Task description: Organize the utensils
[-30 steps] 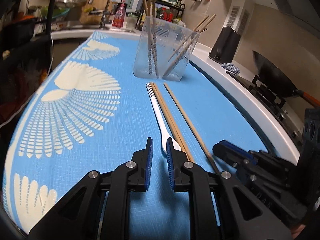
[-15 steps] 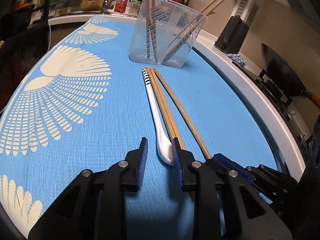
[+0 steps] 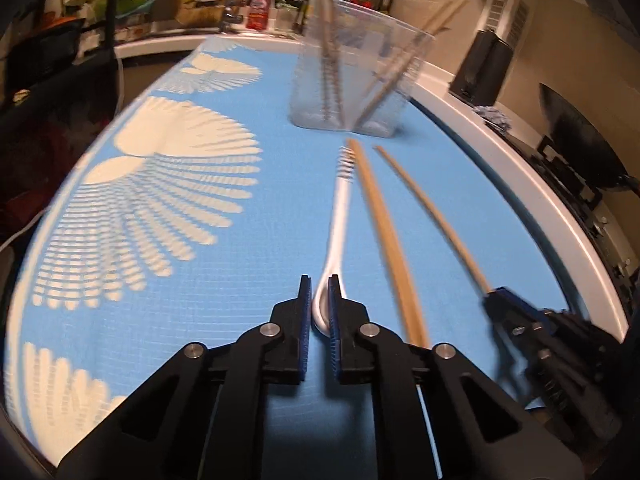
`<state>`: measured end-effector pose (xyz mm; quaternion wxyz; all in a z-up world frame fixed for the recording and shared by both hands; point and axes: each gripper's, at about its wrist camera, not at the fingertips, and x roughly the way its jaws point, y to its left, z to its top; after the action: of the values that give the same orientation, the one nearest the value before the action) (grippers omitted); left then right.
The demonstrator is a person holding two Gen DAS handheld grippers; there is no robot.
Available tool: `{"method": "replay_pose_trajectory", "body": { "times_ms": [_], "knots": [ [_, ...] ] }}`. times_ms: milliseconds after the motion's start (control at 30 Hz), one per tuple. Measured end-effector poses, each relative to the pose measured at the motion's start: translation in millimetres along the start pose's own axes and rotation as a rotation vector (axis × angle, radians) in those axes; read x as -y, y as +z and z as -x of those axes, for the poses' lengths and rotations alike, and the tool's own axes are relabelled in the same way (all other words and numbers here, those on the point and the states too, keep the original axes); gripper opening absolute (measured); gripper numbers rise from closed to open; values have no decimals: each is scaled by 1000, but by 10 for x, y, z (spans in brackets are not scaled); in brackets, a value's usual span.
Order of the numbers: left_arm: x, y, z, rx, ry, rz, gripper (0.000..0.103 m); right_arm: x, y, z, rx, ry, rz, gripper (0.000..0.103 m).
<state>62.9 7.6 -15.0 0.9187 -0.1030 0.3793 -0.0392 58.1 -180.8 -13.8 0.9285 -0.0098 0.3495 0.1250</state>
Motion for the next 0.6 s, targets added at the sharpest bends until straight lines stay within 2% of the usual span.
{"method": "replay_pose_trajectory", "body": {
  "times_ms": [133, 267, 600],
  "knots": [
    [-166, -43, 86, 49, 53, -44, 8, 122, -27, 0, -2, -30, -27, 6],
    [-225, -97, 118, 71, 23, -30, 8, 151, -52, -17, -3, -35, -29, 6],
    [-149, -166, 129, 128, 32, -51, 9, 160, -72, -12, 5, -27, -26, 7]
  ]
}}
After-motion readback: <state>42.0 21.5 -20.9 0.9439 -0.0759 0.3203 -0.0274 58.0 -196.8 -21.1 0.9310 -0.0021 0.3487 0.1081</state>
